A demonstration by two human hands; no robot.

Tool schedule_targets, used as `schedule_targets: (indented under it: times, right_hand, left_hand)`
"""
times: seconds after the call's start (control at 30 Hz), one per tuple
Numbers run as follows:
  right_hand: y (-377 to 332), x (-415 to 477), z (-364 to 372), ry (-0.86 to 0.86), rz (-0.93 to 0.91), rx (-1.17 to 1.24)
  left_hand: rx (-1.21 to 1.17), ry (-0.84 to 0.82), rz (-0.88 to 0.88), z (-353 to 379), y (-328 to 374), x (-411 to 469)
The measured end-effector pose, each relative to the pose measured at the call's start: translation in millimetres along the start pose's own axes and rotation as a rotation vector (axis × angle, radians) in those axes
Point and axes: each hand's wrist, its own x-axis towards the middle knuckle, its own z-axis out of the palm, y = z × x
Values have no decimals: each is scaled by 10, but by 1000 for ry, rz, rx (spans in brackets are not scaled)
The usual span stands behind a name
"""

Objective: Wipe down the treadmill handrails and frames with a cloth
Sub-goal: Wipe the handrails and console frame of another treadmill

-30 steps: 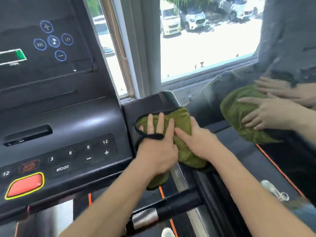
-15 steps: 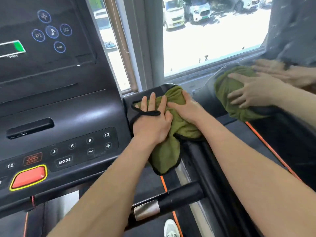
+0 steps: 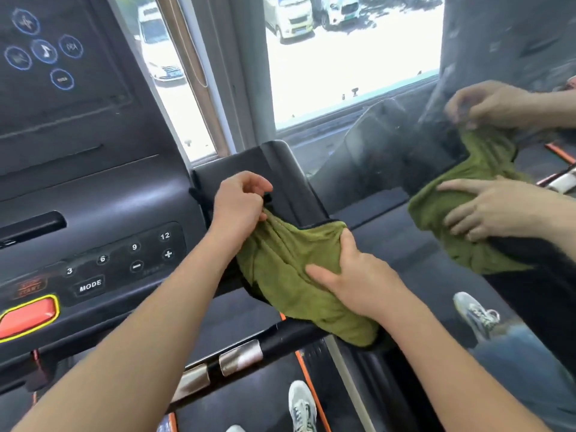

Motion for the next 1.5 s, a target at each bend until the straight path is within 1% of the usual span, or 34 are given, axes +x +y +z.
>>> schedule_targets:
  times: [0.07,0.1,0.13,0.17,0.2,0.27,0.33,0.4,0.47,0.5,0.53,0.57,0.63,0.7,0.73,0.8,0.87,0.93,1.0,1.07,1.1,1.13,1.2,1.27,1.33,1.4,1.43,1.5]
  right_hand:
    - [-99,278,13,84,-6,157]
    - [-141,424,14,102,-9,198]
    - [-173,548,3,108,-10,224]
    - [-188,646,-9,106,-11,243]
    - [-190,716,-18,96,-13,255]
    - [-157,744,-10,91,-22,260]
    - [-91,649,20,120,-49,235]
    - [-3,436,79,147,-67,198]
    - [150,101,152,142,-41,181]
    - [255,-117,197,128,-11,185]
    - [362,-363,248,109,26,177]
    - [445,-634,294,95,67,140]
    - [541,-1071,376,88,129,-35]
    - [515,-1232,409,87,161,-189]
    - [461,-1204,404,93,170,-210]
    - [336,-1012,413,136,167,-153]
    - [219,-717,456,219,127,-69]
    - [133,-442,450,252,92,-23]
    - [120,-250,384,232,73,33]
    - [162,-147,324,171,62,87]
    - [182,-126,317,161,46,102]
    - [187,-134,322,170,21,103]
    - [206,-238,371,224,-20,75]
    - [303,-493,439,302,-5,18]
    - [461,-872,531,344,44,-21]
    - [625,-1229,609,352,79,-32]
    - [697,-1384,629,335,103,-47]
    - [851,-1704,677,282,156,-133]
  left_hand:
    - [376,25,278,-2,-99,-201]
    - [530,35,412,8,-212,-363]
    - [663,27,488,40,-346,-522]
    - [767,15,510,87,-459,-654]
    - [852,-4,490,136,-539,-753]
    - [941,-33,447,210,-599,-828]
    - [932,-124,442,254,-545,-853]
    - [892,-197,533,301,-507,-959]
    - [765,-289,580,396,-535,-1182]
    - [686,-359,565,437,-573,-1335]
    - [661,-406,558,455,-620,-1482]
    - [700,-403,571,463,-678,-1597]
    - [826,-406,601,420,-731,-1719]
    - [889,-382,630,328,-731,-1763]
    - [914,-375,623,252,-699,-1762]
    - [953,-390,536,95,-641,-1708]
    - [878,-413,424,15,-601,-1570]
    - [819,-558,272,79,-510,-1418]
    - [721,-618,164,227,-441,-1295]
    - [582,-577,107,350,-457,-1213]
    - [579,-537,126,377,-475,-1211]
    - [658,-486,202,402,-503,-1241]
    - [840,-318,448,429,-579,-1422]
    - [846,-265,547,437,-608,-1662]
    - [782,-147,602,538,-706,-1812]
    - [770,-92,610,681,-750,-2022]
    - [735,-92,595,753,-723,-2160]
    - [691,-195,506,895,-704,-2553]
